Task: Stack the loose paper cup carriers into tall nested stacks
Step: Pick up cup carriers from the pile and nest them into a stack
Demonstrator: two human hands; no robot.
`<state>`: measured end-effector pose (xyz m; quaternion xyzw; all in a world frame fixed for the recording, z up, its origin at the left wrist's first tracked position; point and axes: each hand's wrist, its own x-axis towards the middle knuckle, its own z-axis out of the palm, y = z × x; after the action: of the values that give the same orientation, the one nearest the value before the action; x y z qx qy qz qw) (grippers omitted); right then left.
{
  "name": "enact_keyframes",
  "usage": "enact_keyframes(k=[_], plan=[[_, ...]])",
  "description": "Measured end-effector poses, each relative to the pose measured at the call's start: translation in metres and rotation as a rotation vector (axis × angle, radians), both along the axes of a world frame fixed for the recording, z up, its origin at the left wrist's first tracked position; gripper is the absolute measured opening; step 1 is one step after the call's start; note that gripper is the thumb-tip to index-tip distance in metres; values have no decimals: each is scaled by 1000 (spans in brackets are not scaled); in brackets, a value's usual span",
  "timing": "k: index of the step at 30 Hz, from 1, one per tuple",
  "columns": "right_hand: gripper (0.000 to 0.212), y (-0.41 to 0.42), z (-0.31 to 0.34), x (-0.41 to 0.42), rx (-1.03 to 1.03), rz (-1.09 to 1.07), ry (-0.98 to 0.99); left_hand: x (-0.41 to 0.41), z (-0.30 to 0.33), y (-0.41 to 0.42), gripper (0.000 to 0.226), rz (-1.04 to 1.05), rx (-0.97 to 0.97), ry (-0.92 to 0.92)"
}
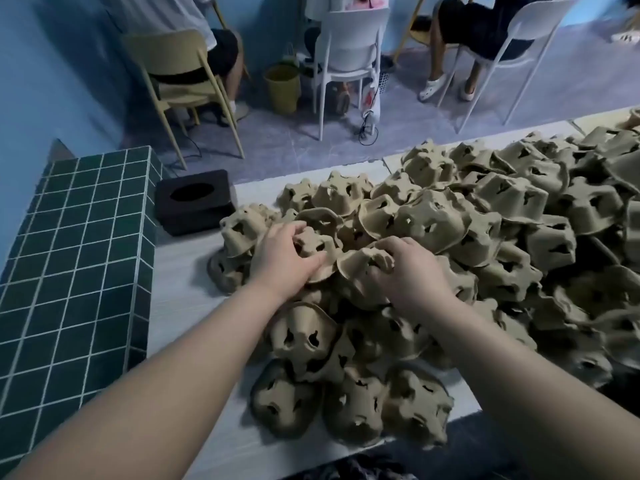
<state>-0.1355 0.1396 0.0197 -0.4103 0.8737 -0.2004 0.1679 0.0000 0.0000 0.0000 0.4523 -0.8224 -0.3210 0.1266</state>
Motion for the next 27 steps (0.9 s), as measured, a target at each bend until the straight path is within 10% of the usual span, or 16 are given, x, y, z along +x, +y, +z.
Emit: enact_keyframes(k=[10, 27], plan=[[31, -19, -30, -20, 102, 95, 62, -17, -1, -14, 58, 101, 81, -195], [42, -22, -31, -8, 172, 151, 130, 51, 13, 3, 62, 313, 147, 121]])
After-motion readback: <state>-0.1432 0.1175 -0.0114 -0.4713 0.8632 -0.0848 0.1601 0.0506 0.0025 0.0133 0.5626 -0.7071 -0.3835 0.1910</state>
